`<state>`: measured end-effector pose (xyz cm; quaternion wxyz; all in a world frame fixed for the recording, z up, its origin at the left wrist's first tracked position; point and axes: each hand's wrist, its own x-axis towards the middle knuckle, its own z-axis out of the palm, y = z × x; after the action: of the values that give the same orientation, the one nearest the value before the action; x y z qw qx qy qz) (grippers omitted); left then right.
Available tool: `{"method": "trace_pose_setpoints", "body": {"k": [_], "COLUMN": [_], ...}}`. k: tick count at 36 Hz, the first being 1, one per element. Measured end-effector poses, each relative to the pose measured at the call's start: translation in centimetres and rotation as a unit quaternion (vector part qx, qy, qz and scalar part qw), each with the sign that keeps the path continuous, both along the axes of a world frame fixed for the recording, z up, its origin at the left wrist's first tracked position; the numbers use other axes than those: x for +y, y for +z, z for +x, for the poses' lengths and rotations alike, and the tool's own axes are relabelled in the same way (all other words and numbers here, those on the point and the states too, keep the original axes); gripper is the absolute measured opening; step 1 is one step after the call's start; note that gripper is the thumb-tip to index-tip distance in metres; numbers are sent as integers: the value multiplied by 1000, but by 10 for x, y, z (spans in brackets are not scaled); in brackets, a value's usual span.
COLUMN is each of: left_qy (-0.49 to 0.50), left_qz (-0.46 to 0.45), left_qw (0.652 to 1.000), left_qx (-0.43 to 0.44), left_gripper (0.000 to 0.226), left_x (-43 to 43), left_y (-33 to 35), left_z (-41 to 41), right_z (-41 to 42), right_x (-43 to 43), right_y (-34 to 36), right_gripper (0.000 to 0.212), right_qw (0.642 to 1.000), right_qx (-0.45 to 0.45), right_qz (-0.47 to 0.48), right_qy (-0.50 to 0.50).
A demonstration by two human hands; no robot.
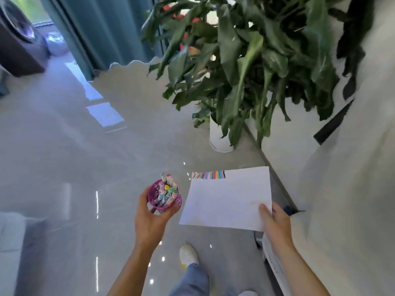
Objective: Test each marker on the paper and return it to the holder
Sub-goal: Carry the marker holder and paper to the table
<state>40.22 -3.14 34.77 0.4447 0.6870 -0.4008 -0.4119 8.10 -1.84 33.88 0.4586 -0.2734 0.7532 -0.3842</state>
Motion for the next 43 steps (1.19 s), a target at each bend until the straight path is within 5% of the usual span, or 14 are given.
{"method": "trace_pose_setpoints", "body": {"k": [22, 43], "left_qy": [207, 432], "left_qz": [-6, -13], "left_qw": [978, 901], "left_qx": [29, 45], "left_gripper": [86, 86], "left_x": [-55, -212], "left_y": [20, 23], "left_z": [198, 366], "right_z": [219, 460], "right_x": [-189, -468], "right_y": [23, 28], "right_gripper": [11, 13], "right_qw": [981, 897], "right_qx": [19, -1], "right_qz": [-32, -57], "right_qy": [192, 439]}}
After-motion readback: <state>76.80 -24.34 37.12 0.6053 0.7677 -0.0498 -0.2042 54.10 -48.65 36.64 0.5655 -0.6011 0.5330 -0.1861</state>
